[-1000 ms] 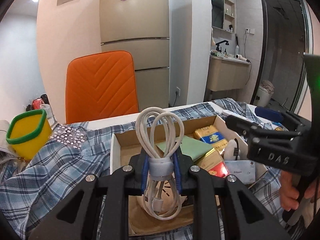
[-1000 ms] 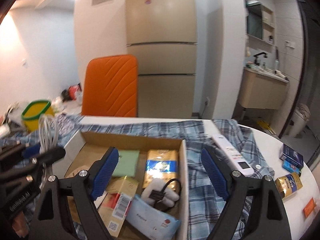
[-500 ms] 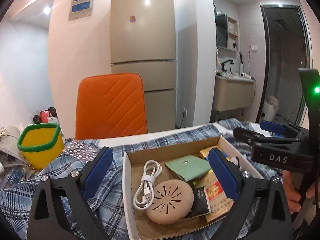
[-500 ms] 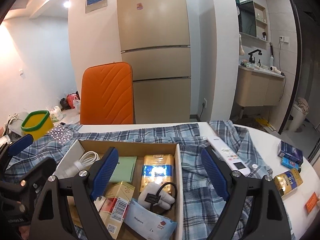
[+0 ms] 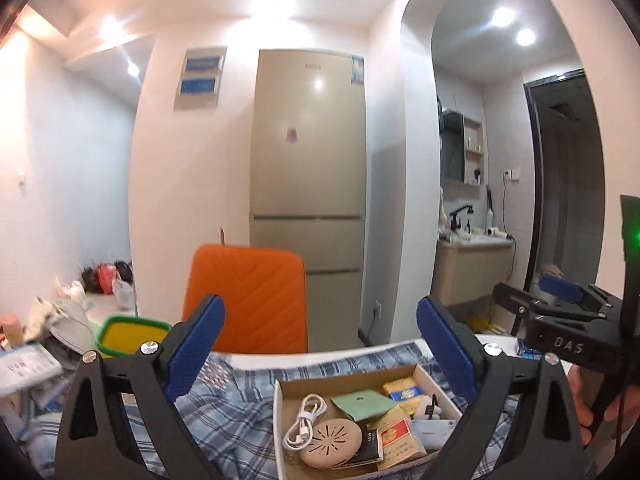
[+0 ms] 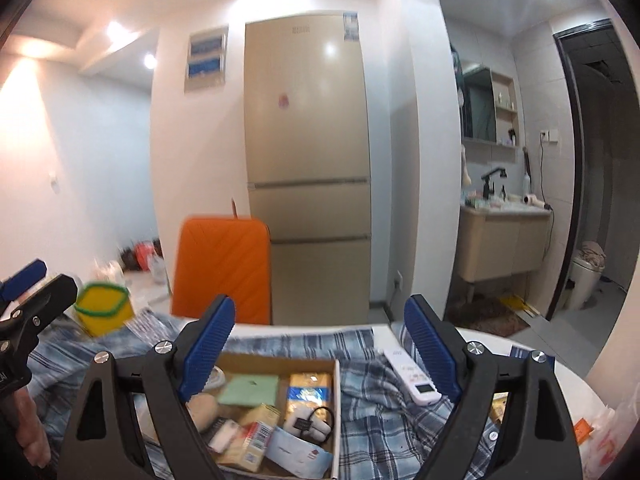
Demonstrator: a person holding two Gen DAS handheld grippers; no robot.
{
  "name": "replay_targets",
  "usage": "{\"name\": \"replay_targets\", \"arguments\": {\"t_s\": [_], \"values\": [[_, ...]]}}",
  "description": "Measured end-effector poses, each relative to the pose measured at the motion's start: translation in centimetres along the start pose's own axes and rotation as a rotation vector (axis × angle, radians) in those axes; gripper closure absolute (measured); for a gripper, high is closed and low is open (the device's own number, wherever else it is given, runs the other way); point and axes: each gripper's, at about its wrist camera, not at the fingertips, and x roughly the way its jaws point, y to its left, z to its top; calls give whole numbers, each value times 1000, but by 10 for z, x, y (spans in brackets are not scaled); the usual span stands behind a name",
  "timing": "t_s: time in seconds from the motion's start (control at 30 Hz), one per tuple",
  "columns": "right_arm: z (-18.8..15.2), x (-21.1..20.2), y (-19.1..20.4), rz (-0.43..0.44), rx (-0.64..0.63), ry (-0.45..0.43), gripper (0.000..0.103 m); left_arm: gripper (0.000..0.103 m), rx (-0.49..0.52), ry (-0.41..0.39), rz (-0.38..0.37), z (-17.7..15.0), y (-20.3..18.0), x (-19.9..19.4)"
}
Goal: Organize soft objects
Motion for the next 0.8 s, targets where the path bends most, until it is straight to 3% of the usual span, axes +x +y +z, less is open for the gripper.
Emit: {"name": "replay_targets", "arguments": {"t_s": [0.1,0.2,0.33,0.53,0.8], "values": [[11,-28,2,19,-2,-64,0,7,27,-48,9,7,-4,-23],[16,-62,8,14,-49,-142,0,1,53,-95,23,12,-8,-46],[14,-102,15,-1,-99,-216,0,0,51,-130,19,12,-11,-66],[0,-137,15,6,-105,-240,0,0,13,-117,27,-4,-10,-81],[-26,-153,13,34,-107,-268,0,0,34,-128,27,-38,-18,-91]]}}
